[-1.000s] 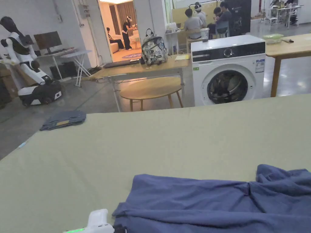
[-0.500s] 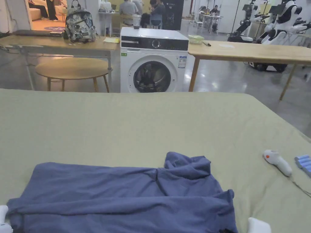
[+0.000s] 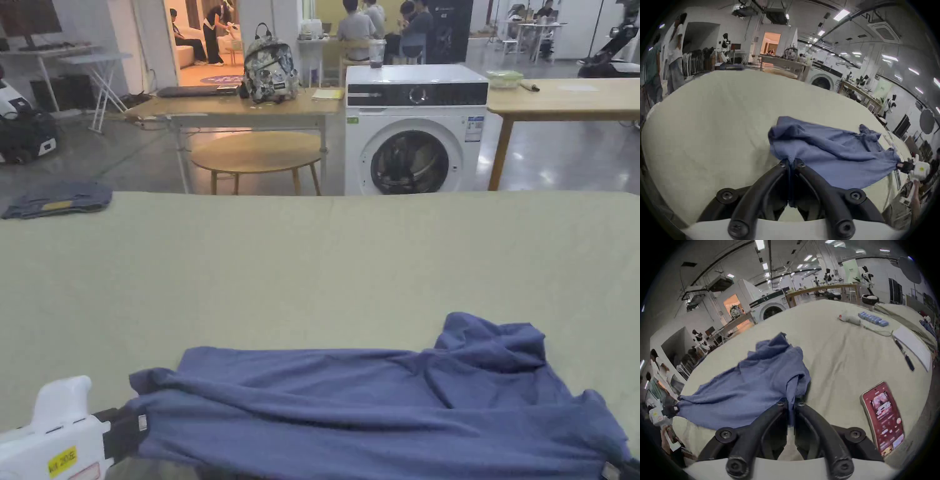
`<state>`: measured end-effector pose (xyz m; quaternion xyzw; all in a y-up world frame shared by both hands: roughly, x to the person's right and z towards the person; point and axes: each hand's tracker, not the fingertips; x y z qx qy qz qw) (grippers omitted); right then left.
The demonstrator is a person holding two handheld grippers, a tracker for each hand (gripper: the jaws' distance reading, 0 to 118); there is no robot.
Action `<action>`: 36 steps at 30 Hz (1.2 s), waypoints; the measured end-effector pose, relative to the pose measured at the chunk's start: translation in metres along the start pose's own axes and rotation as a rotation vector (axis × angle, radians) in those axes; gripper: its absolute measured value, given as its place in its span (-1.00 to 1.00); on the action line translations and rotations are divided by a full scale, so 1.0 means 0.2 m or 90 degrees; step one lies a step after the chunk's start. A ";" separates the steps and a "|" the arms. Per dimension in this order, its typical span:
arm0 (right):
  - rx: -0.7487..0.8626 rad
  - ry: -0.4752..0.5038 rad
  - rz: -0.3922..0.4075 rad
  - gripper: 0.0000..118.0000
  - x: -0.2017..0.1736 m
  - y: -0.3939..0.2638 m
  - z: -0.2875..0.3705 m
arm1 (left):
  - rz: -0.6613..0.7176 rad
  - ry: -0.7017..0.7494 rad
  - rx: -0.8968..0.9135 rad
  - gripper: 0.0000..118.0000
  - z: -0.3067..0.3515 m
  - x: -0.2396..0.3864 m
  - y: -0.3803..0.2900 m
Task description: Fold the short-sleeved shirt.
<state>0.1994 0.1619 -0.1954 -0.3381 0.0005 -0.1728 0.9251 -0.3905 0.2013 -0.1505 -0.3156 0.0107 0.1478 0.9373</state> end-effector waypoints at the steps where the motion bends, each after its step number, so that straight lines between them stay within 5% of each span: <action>1: -0.003 0.001 0.009 -0.92 0.00 -0.01 0.05 | -0.005 0.001 -0.003 -1.00 0.08 -0.01 -0.03; 7: -0.027 -0.008 0.038 -0.92 0.10 -0.22 0.31 | -0.009 0.010 -0.070 -0.91 0.27 -0.14 -0.36; 9: -0.044 -0.017 0.048 -0.75 0.12 -0.29 0.35 | -0.012 -0.008 -0.094 -0.45 0.27 -0.17 -0.47; 10: -0.046 -0.028 0.057 -0.28 0.13 -0.33 0.35 | -0.019 -0.010 -0.093 0.08 0.27 -0.19 -0.54; 11: -0.043 -0.021 0.069 0.09 0.14 -0.36 0.34 | -0.025 0.002 -0.091 0.03 0.26 -0.20 -0.58; 12: -0.046 -0.024 0.080 0.14 0.15 -0.38 0.33 | -0.030 0.006 -0.088 0.02 0.26 -0.21 -0.60; 17: -0.036 -0.063 0.146 0.13 0.19 -0.44 0.34 | 0.043 -0.024 0.018 0.02 0.41 -0.19 -0.56; 24: 0.149 -0.002 0.242 0.13 0.00 -0.25 0.65 | -0.128 0.006 0.196 0.01 0.78 0.17 -0.30; 25: 0.182 0.006 0.257 0.10 -0.11 -0.20 0.74 | -0.138 -0.011 0.224 -0.15 0.83 0.22 -0.28; 27: 0.226 0.027 0.280 -0.31 -0.21 -0.15 0.80 | -0.145 -0.034 0.260 -1.00 0.90 0.32 -0.26; 28: 0.238 0.039 0.285 -0.89 -0.26 -0.13 0.82 | -0.152 -0.047 0.286 -1.00 0.93 0.36 -0.25; 29: 0.245 0.052 0.287 -1.00 -0.29 -0.13 0.82 | -0.149 -0.055 0.290 -1.00 0.94 0.40 -0.26; 36: 0.182 0.129 0.279 -1.00 -0.41 -0.13 0.72 | -0.137 -0.056 0.239 -1.00 0.83 0.40 -0.23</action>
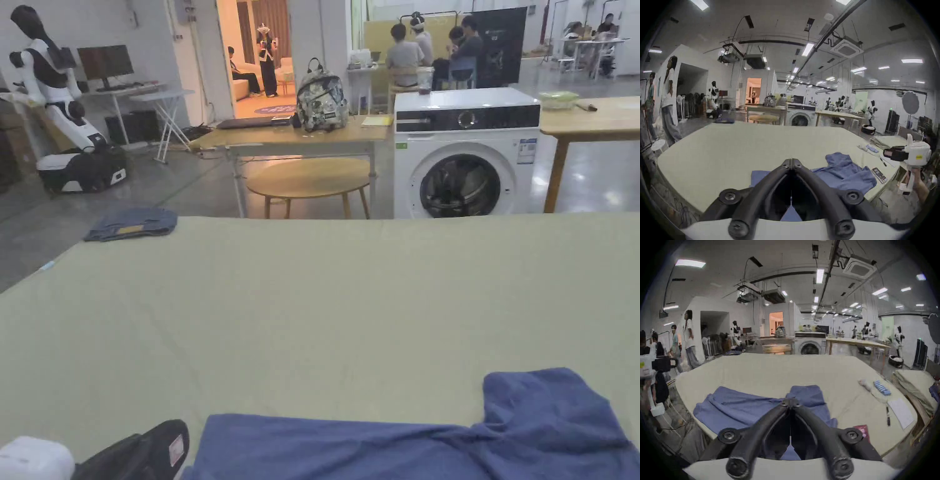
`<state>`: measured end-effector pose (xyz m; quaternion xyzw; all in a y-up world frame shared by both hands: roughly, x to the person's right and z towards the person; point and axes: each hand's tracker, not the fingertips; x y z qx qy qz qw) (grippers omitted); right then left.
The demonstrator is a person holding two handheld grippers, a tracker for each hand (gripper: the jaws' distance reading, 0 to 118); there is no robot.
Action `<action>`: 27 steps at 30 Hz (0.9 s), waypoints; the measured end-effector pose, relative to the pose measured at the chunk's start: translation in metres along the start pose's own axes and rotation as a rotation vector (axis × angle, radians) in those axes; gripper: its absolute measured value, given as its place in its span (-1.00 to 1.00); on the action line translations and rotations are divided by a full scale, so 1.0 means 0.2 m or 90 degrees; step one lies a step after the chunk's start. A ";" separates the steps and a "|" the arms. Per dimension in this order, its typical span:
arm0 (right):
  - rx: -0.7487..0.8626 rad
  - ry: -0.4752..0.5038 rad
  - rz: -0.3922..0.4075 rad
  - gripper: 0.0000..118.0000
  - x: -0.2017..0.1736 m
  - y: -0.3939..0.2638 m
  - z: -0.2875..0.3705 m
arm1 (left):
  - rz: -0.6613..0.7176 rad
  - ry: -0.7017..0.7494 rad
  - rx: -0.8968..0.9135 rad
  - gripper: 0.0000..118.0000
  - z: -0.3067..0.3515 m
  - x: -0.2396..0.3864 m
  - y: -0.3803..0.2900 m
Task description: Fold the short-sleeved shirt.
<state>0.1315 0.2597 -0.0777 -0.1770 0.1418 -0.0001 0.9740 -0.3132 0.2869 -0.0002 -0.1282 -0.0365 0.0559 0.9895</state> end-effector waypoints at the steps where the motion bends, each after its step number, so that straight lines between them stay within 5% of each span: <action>1: 0.003 0.006 -0.006 -1.00 0.01 -0.03 -0.01 | 0.012 0.007 -0.036 -1.00 -0.06 -0.03 0.01; 2: -0.005 0.015 -0.016 -1.00 0.02 -0.05 -0.02 | 0.021 0.013 -0.060 -0.89 -0.13 -0.09 0.03; 3: -0.014 0.022 -0.026 -1.00 0.02 -0.05 -0.03 | 0.033 0.008 -0.092 -0.54 -0.20 -0.13 0.03; 4: -0.021 0.025 -0.035 -1.00 0.03 -0.07 -0.04 | 0.044 0.013 -0.117 0.04 -0.31 -0.18 0.03; 10: -0.075 0.032 -0.075 -1.00 0.13 -0.21 -0.09 | 0.065 0.028 -0.296 0.07 -1.09 -0.56 -0.12; 13: -0.101 0.009 -0.076 -1.00 0.19 -0.27 -0.08 | 0.035 0.089 -0.386 -0.02 -1.40 -0.65 -0.21; 15: -0.128 -0.008 -0.076 -1.00 0.24 -0.30 -0.08 | 0.056 0.091 -0.424 -0.95 -1.54 -0.67 -0.27; 19: -0.170 -0.038 -0.090 -1.00 0.34 -0.34 -0.12 | 0.142 0.119 -0.524 -1.00 -1.72 -0.70 -0.44; 23: -0.166 -0.025 -0.092 -0.95 0.40 -0.28 -0.20 | 0.044 0.109 -0.498 -1.00 -1.69 -0.62 -0.40; 24: -0.162 -0.015 -0.091 -0.69 0.42 -0.23 -0.24 | 0.041 0.112 -0.509 -1.00 -1.71 -0.61 -0.39; 25: -0.157 -0.006 -0.086 -0.11 0.42 -0.18 -0.29 | 0.042 0.116 -0.516 -1.00 -1.72 -0.60 -0.38; 26: -0.154 -0.004 -0.082 0.17 0.44 -0.12 -0.36 | 0.040 0.118 -0.524 -1.00 -1.72 -0.60 -0.37; 27: -0.159 -0.001 -0.078 0.17 0.46 -0.06 -0.43 | 0.037 0.120 -0.529 -1.00 -1.73 -0.59 -0.37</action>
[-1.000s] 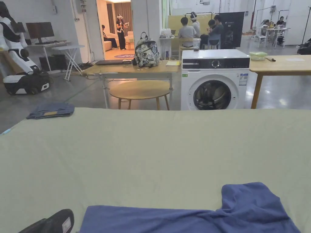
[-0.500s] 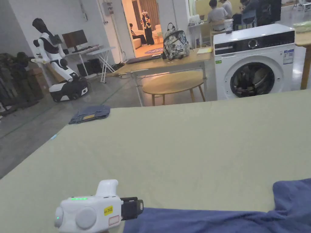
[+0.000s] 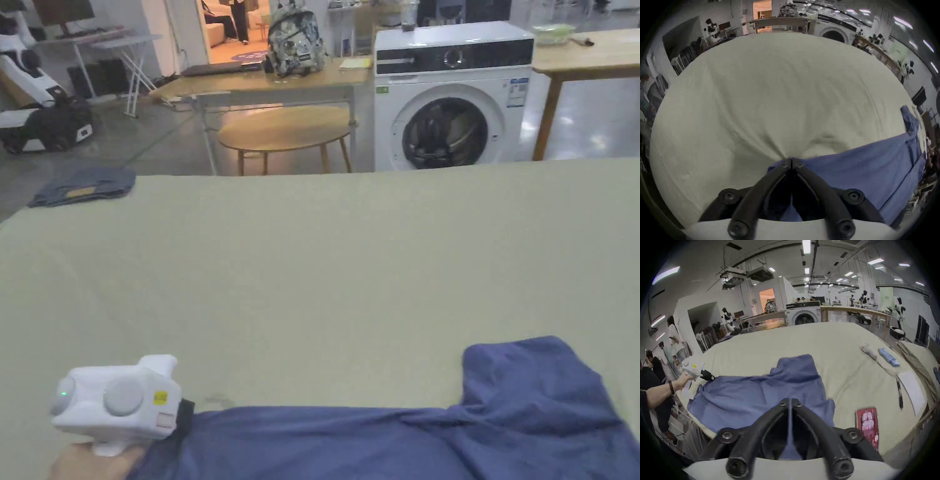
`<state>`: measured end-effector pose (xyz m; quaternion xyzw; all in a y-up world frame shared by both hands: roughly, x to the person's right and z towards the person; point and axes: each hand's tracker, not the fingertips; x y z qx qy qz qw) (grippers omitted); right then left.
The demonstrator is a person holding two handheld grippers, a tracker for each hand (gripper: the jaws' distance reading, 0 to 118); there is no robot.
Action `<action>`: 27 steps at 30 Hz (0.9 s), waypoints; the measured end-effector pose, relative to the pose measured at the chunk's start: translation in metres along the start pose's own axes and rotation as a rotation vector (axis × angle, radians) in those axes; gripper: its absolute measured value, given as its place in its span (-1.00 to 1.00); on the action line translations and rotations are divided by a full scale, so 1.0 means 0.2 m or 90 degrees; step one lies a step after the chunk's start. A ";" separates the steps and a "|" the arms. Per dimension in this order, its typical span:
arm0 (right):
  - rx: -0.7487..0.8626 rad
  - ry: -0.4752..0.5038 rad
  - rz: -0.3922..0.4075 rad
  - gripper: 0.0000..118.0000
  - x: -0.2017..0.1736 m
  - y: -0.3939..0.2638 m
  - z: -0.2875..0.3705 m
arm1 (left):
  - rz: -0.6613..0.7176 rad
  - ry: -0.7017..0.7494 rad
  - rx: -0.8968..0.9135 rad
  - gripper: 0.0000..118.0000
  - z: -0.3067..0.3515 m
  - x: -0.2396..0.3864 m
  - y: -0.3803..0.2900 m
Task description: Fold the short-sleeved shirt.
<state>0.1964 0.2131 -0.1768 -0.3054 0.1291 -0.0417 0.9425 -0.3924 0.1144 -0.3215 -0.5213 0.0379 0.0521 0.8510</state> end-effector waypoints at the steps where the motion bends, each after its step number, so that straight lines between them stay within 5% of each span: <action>1: -0.014 0.003 0.012 0.17 0.02 0.08 -0.09 | -0.010 0.005 -0.006 -1.00 0.00 0.01 0.00; 5: -0.111 -0.058 0.044 0.15 0.14 0.32 -0.50 | -0.033 0.015 -0.002 -1.00 0.04 0.06 -0.03; 6: -0.144 -0.076 0.034 0.01 0.20 0.34 -0.62 | -0.034 0.015 0.000 -1.00 0.04 0.06 -0.04; 7: -0.176 -0.090 0.016 -0.41 0.26 0.35 -0.75 | -0.035 0.014 0.002 -1.00 0.06 0.06 -0.04; 10: -0.291 -0.141 -0.007 -0.63 0.39 0.32 -1.04 | -0.023 0.004 0.005 -1.00 0.08 0.06 -0.06; 12: -0.329 -0.105 -0.038 -0.68 0.42 0.24 -1.12 | -0.010 -0.003 0.007 -1.00 0.08 0.03 -0.05; 14: -0.270 -0.125 -0.007 -0.96 0.36 0.22 -1.05 | 0.008 0.000 0.009 -1.00 0.08 0.05 -0.06; 19: -0.257 -0.116 0.002 -1.00 0.32 0.25 -0.95 | -0.013 -0.040 0.105 -1.00 0.19 0.04 -0.14; 22: -0.178 -0.051 -0.045 -1.00 0.32 0.29 -0.69 | 0.008 -0.097 0.182 -1.00 0.47 0.01 -0.25; 27: -0.097 -0.037 -0.027 -1.00 0.27 0.17 -0.14 | 0.036 -0.140 0.228 -1.00 0.81 -0.18 -0.55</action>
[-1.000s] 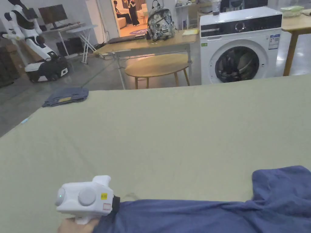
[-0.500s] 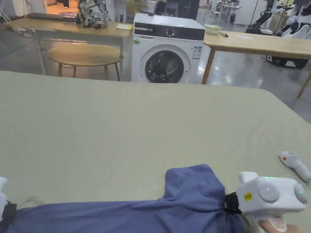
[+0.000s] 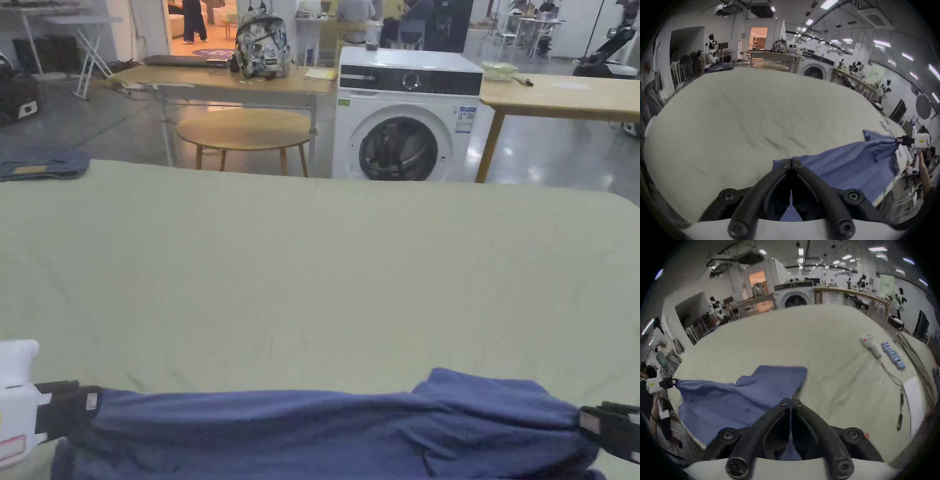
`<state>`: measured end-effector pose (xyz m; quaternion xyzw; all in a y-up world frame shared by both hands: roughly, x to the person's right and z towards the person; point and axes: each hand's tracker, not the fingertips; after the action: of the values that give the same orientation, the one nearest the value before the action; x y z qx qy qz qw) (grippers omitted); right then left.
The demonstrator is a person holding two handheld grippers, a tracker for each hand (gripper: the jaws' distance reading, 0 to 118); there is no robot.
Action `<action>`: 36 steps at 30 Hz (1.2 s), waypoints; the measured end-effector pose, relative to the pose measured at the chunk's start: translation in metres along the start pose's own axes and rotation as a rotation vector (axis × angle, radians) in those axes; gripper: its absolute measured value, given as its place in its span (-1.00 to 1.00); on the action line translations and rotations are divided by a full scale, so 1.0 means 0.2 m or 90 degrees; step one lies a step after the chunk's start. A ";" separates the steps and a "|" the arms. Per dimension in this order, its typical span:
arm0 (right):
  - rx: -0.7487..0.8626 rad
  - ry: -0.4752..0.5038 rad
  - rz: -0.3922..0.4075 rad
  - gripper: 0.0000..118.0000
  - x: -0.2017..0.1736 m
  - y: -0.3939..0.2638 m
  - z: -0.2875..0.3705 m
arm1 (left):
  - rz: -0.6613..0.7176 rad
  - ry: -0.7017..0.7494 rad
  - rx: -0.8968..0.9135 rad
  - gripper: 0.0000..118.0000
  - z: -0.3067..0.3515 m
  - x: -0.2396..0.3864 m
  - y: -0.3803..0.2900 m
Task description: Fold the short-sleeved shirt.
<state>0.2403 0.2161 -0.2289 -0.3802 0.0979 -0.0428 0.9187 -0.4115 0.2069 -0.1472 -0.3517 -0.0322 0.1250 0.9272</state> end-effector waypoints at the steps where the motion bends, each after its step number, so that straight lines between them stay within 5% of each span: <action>1: 0.010 0.004 -0.004 -1.00 0.01 -0.08 0.09 | 0.012 -0.012 0.004 -1.00 0.06 -0.05 -0.07; 8: -0.031 -0.011 -0.057 -1.00 0.00 -0.56 0.28 | 0.030 0.015 -0.082 -1.00 0.16 -0.18 -0.58; 9: -0.038 -0.019 -0.058 -0.97 0.00 -0.61 0.26 | 0.034 0.012 -0.088 -0.87 0.15 -0.19 -0.63; 10: -0.051 -0.029 -0.064 -0.73 0.00 -0.66 0.25 | 0.043 0.003 -0.085 -0.44 0.13 -0.22 -0.67; 12: -0.061 -0.031 -0.065 0.00 0.00 -0.70 0.20 | 0.056 0.001 -0.077 0.30 0.13 -0.17 -0.72; 13: -0.065 -0.035 -0.061 0.02 -0.01 -0.72 0.19 | 0.058 0.004 -0.067 0.45 0.13 -0.17 -0.72; 16: -0.050 -0.109 -0.025 0.01 -0.01 -0.73 0.18 | 0.062 0.022 -0.020 0.43 0.18 -0.12 -0.68; 19: 0.026 -0.086 -0.023 0.01 -0.04 -0.67 0.31 | 0.047 -0.009 0.048 0.43 0.32 -0.03 -0.56; 24: 0.207 -0.064 0.048 0.01 -0.29 -0.43 0.62 | -0.067 -0.001 0.214 0.37 0.66 0.25 -0.30; 26: 0.258 -0.058 0.058 -0.11 -0.40 -0.36 0.68 | -0.076 -0.019 0.290 -0.13 0.77 0.39 -0.25; 27: 0.273 -0.053 0.058 -0.43 -0.42 -0.36 0.68 | -0.078 -0.025 0.320 -0.61 0.80 0.44 -0.24; 28: 0.285 -0.040 0.059 -0.96 -0.46 -0.35 0.67 | -0.087 -0.028 0.333 -1.00 0.84 0.48 -0.21; 36: 0.301 0.026 0.082 -1.00 -0.65 -0.39 0.59 | -0.014 -0.145 0.339 -1.00 0.91 0.47 -0.30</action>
<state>0.1383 0.2627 -0.0722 -0.1468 0.1280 -0.0133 0.9808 -0.3340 0.3044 0.0258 -0.0792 -0.1058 0.1579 0.9786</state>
